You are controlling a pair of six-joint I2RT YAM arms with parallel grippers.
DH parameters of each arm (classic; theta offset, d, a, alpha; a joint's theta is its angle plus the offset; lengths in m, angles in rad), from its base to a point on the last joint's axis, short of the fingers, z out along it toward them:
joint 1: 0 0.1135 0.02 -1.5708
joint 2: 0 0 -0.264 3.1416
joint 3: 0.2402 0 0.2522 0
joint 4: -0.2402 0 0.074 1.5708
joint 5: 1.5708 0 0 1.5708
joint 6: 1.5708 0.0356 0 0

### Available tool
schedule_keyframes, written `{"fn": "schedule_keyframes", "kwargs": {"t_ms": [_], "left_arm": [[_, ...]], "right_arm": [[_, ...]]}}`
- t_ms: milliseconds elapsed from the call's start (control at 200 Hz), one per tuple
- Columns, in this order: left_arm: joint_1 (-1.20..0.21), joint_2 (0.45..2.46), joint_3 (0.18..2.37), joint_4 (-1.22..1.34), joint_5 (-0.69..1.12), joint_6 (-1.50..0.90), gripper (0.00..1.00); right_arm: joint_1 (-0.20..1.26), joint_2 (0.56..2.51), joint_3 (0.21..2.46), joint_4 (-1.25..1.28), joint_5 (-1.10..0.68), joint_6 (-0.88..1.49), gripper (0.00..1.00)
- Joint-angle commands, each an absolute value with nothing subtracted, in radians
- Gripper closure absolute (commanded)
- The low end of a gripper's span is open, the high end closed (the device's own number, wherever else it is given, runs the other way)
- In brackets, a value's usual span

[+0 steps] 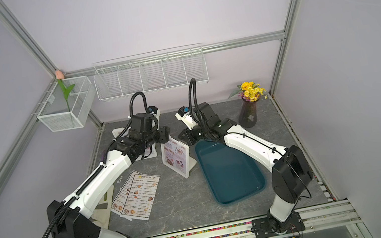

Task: Replace the menus in the menu holders
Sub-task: Insert the menu into the menu holder.

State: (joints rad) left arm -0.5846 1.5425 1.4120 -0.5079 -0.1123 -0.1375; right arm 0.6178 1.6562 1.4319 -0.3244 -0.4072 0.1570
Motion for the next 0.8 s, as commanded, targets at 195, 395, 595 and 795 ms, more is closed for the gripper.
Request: {"fn": "schedule_keyframes", "kwargs": {"t_ms": [195, 395, 595, 795], "left_arm": [[-0.581, 1.503, 1.378, -0.528, -0.123, -0.125, 0.41], [-0.582, 1.511, 1.37, -0.526, -0.123, -0.125, 0.41], [-0.642, 1.514, 1.421, -0.564, -0.149, -0.091, 0.41], [-0.732, 1.484, 1.387, -0.582, -0.242, -0.067, 0.41]], "right_arm": [[0.636, 1.584, 1.348, -0.334, -0.39, 0.158, 0.89], [0.644, 1.556, 1.343, -0.345, -0.366, 0.157, 0.88], [0.637, 1.538, 1.355, -0.367, -0.28, 0.149, 0.87], [0.583, 1.476, 1.29, -0.347, -0.193, 0.205, 0.87]]}}
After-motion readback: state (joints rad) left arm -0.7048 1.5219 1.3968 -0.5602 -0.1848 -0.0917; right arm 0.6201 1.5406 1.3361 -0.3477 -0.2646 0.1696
